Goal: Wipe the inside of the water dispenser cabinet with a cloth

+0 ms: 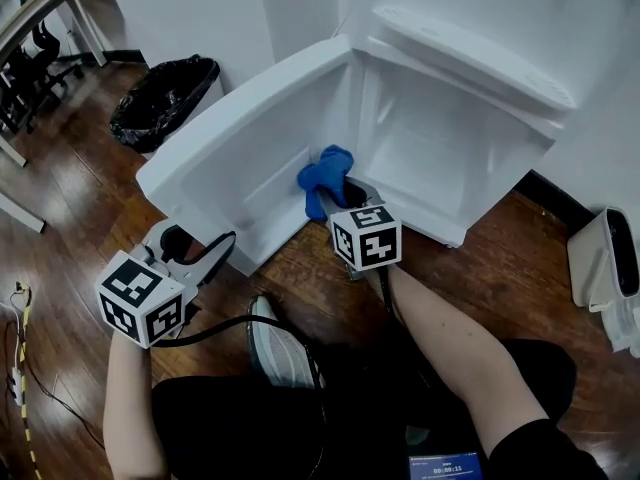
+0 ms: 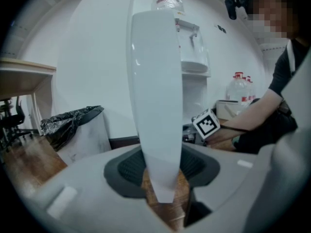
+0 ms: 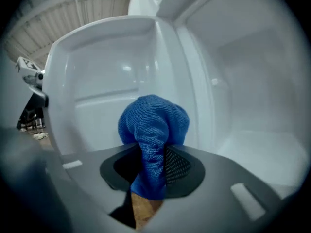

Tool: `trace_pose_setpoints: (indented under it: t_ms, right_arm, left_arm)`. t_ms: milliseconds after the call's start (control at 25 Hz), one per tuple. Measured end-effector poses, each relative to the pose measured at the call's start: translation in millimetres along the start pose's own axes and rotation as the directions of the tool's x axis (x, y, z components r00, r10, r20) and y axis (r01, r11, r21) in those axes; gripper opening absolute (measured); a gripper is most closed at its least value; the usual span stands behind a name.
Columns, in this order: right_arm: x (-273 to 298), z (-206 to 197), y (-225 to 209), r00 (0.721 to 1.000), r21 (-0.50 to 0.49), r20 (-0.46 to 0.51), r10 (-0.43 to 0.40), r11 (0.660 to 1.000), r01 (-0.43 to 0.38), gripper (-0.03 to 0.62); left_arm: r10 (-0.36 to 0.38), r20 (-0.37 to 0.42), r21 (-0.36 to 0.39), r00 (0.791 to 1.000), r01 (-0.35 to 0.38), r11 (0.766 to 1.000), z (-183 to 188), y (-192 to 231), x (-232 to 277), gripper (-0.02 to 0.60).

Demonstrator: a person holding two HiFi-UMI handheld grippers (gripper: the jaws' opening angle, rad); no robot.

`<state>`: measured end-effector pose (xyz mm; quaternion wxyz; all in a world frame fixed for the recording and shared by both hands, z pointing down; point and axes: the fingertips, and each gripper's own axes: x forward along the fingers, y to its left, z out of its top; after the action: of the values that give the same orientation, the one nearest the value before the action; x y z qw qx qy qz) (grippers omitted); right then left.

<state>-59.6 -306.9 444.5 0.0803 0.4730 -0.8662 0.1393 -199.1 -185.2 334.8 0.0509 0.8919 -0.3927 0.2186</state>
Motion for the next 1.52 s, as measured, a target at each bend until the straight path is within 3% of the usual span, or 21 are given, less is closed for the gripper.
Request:
trace_pose_setpoints:
  t_ms: [120,280,400,480,560,680,800,1160,1360,1520]
  right_arm:
    - [-1.2,-19.3,64.8,0.985,-0.003,-0.047,0.169,0.986,-0.169,0.11]
    - [-17.7,-28.4,159.9,0.905,-0.012,-0.082,0.417,0.908,-0.419,0.11]
    - [-17.5,-33.0,169.2,0.892,-0.08,-0.088,0.443,0.89,-0.45,0.11]
    - [-9.2,-42.0,146.9,0.908,-0.169,-0.113,0.404,0.893,-0.418,0.11]
    - [2.3,-47.3,109.6,0.941,-0.228,-0.119,0.316,0.914,-0.336,0.11]
    - [12.7,-35.5,40.9,0.988,-0.222,-0.08,0.13,0.964,-0.145,0.11]
    - [9.5,-26.3,-24.7,0.997,-0.186,-0.061,-0.04,0.982,0.028,0.109]
    - [-10.2,-21.8,-37.0,0.987,-0.192,-0.056,-0.151,0.972,0.137,0.11]
    - [-32.5,1.5,-54.2,0.98,-0.112,0.029,-0.199,0.973,0.201,0.112]
    - [-33.5,-21.2,-72.0,0.974,0.014,-0.07,-0.214,0.976,0.215,0.112]
  left_arm:
    - [0.008,-0.001,-0.006,1.0,-0.008,1.0,-1.4,-0.8,0.3,0.192]
    - [0.016,-0.002,-0.005,1.0,-0.016,1.0,-1.5,-0.8,0.6,0.192]
    - [0.021,-0.004,-0.005,1.0,-0.021,1.0,-0.8,0.0,0.8,0.193]
    - [0.017,-0.004,-0.004,1.0,-0.017,1.0,-0.8,-0.3,0.6,0.192]
    - [0.018,-0.005,-0.001,1.0,-0.018,1.0,-0.5,0.7,0.6,0.192]
    - [0.019,-0.003,0.002,1.0,-0.019,1.0,0.2,2.7,1.3,0.193]
    - [0.002,-0.004,-0.002,1.0,-0.002,1.0,-1.5,-0.5,1.5,0.193]
    - [-0.002,-0.024,0.004,1.0,0.002,1.0,-6.2,-5.2,3.4,0.193]
    - [-0.029,-0.081,0.102,0.996,0.038,0.994,-3.7,-13.5,-6.6,0.207]
    - [-0.02,-0.13,0.187,0.991,0.044,0.981,-8.0,-14.1,-11.0,0.218]
